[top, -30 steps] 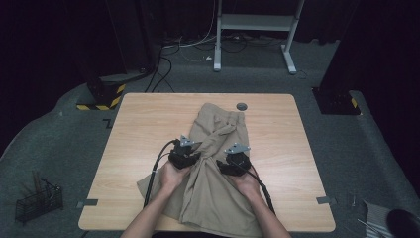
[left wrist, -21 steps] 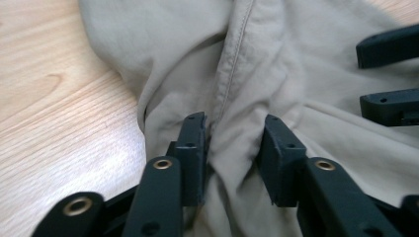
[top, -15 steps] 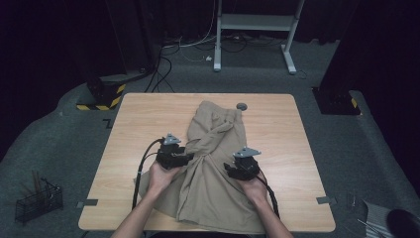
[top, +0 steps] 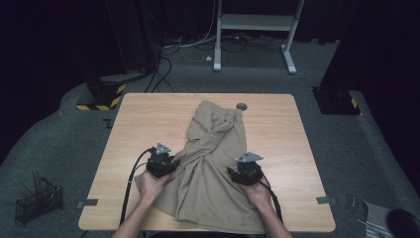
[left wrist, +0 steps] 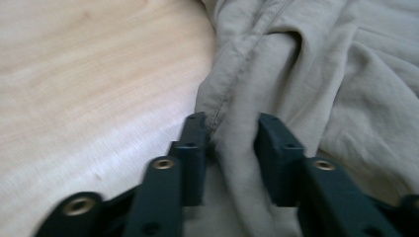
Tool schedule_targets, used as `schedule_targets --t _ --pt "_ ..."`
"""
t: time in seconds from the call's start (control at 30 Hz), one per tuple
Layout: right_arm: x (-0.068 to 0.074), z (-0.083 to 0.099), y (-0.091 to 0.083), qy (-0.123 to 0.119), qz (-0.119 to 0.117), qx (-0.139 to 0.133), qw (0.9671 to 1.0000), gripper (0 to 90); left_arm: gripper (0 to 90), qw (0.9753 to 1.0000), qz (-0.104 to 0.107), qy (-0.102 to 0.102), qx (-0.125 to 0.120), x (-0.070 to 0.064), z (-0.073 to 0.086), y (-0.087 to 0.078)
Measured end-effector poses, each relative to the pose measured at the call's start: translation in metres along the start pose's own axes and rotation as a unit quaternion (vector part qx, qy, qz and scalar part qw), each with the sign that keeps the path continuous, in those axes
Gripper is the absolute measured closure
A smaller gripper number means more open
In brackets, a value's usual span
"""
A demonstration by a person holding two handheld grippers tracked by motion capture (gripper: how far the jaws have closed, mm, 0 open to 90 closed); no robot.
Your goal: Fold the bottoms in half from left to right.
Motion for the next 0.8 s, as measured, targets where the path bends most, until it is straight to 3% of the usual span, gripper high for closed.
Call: schedule_targets --t 0.13,0.23,0.33,0.43,0.5,0.6,0.67,0.8 --pt "-0.003 -0.008 0.011 0.002 0.001 -0.005 1.0000 46.3 84.6 0.9994 0.007 -0.033 0.001 0.012 -0.009 0.003" --pt "-0.003 -0.012 0.015 0.005 0.004 -0.005 1.0000 46.3 87.2 0.9982 0.022 -0.046 -0.030 0.011 -0.015 -0.005" --pt "-0.002 -0.012 0.015 0.007 0.007 -0.004 0.9999 46.4 87.4 0.9964 0.055 -0.021 -0.061 -0.009 -0.023 -0.023" --pt "-0.002 -0.012 0.015 0.008 0.009 -0.003 0.9999 46.4 87.6 0.9938 0.078 0.021 -0.076 -0.034 -0.034 -0.035" --pt "-0.002 -0.012 0.015 0.009 0.010 -0.002 0.9999 46.3 87.6 0.9908 0.102 0.045 -0.076 -0.055 -0.041 -0.038" --pt "-0.001 -0.012 0.013 0.010 0.010 0.003 0.9999 44.7 87.6 0.9887 0.119 0.076 -0.050 -0.078 -0.042 -0.027" --pt "0.000 -0.012 0.010 0.016 0.002 0.002 0.9999 44.4 87.5 0.9888 0.116 0.091 -0.026 -0.089 -0.039 -0.014" --pt "-0.001 -0.009 -0.007 0.022 -0.012 -0.010 0.9996 43.6 87.5 0.9905 0.103 0.091 0.012 -0.093 -0.028 0.013"
Point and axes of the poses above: each handheld gripper's, and its own axes: y roughly forward along the jaws, z roughly out of its underside, x roughly to its left, the point moved 3 cm from there along y, roughly forward along the jaws, and after that the axes turned 13 degrees about z, right-handed, at the moved point
